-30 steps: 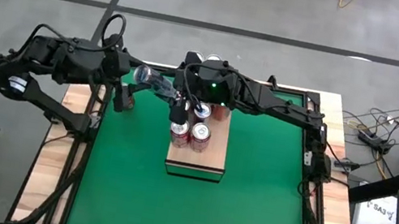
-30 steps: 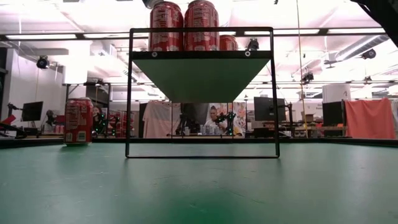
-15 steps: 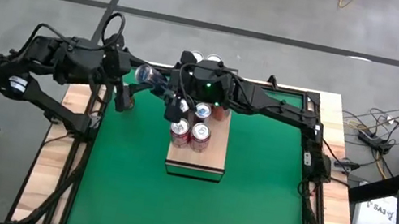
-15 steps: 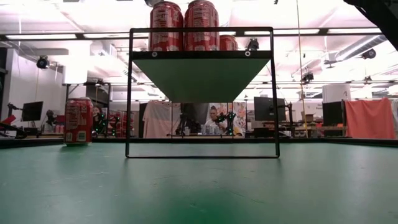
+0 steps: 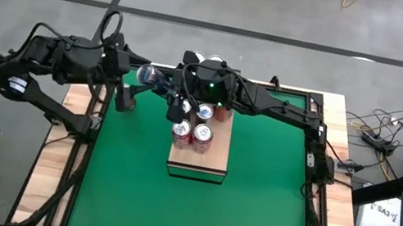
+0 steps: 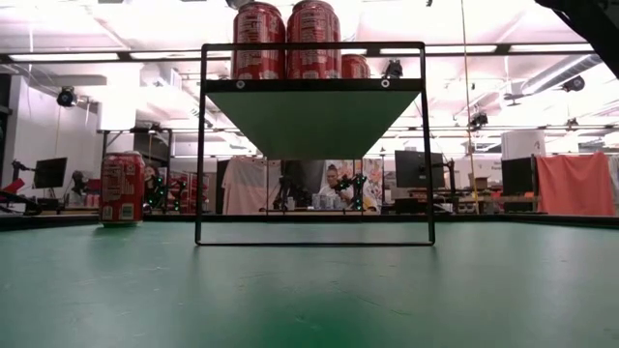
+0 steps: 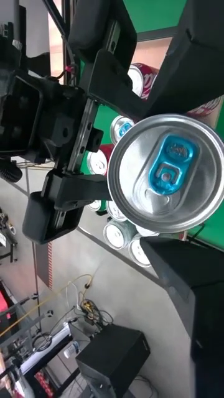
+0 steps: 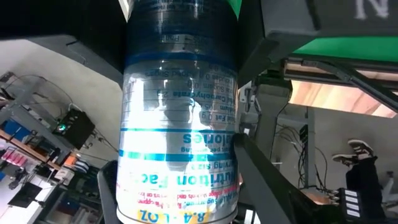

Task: Place canned beverage on shelf
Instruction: Put the blue can on the shelf

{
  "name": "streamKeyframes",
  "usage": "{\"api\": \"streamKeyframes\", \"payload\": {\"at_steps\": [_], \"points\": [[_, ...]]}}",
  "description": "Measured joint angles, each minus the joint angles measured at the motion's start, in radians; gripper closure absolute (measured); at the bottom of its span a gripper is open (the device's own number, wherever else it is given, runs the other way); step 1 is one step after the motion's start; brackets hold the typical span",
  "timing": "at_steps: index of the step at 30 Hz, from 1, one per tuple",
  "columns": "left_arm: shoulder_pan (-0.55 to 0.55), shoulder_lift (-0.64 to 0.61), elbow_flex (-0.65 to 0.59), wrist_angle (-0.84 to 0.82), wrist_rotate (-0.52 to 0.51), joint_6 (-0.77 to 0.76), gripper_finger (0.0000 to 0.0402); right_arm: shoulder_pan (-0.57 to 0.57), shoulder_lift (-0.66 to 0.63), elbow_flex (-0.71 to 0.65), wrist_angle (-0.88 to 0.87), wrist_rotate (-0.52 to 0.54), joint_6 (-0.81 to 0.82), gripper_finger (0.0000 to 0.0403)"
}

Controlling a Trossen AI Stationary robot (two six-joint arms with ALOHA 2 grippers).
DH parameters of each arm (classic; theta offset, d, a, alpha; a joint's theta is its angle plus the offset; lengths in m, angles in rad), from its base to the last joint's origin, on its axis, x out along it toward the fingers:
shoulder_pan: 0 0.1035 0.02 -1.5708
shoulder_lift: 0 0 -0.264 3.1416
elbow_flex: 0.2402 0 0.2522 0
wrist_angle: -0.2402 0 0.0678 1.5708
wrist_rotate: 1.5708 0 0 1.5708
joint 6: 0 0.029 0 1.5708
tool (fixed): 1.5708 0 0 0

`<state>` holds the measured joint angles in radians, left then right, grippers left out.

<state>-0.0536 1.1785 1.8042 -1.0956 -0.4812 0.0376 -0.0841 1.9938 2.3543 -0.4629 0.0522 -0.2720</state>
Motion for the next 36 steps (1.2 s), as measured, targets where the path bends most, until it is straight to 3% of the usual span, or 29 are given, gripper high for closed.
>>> {"api": "streamKeyframes", "payload": {"at_steps": [6, 14, 20, 29, 36], "points": [[0.0, -0.034, 0.0, 0.02, 0.0, 0.04, 0.0099, 0.0, -0.028, -0.001, -0.005, 0.054, -0.017, 0.019], [0.0, -0.131, -0.031, 0.071, 0.001, 0.055, 0.0099, -0.008, -0.137, -0.001, -0.104, 0.037, 0.011, 0.019], [-0.012, -0.228, -0.22, 0.221, 0.054, 0.055, 0.0099, 0.001, -0.202, -0.005, -0.219, 0.016, 0.067, 0.019], [-0.032, -0.384, -0.583, 0.484, 0.055, 0.061, 0.0099, 0.058, -0.289, -0.048, -0.315, 0.03, 0.116, 0.019], [-0.039, -0.502, -0.808, 0.626, 0.056, -0.037, 0.0099, 0.107, -0.445, -0.284, -0.266, 0.14, 0.144, 0.019]]}}
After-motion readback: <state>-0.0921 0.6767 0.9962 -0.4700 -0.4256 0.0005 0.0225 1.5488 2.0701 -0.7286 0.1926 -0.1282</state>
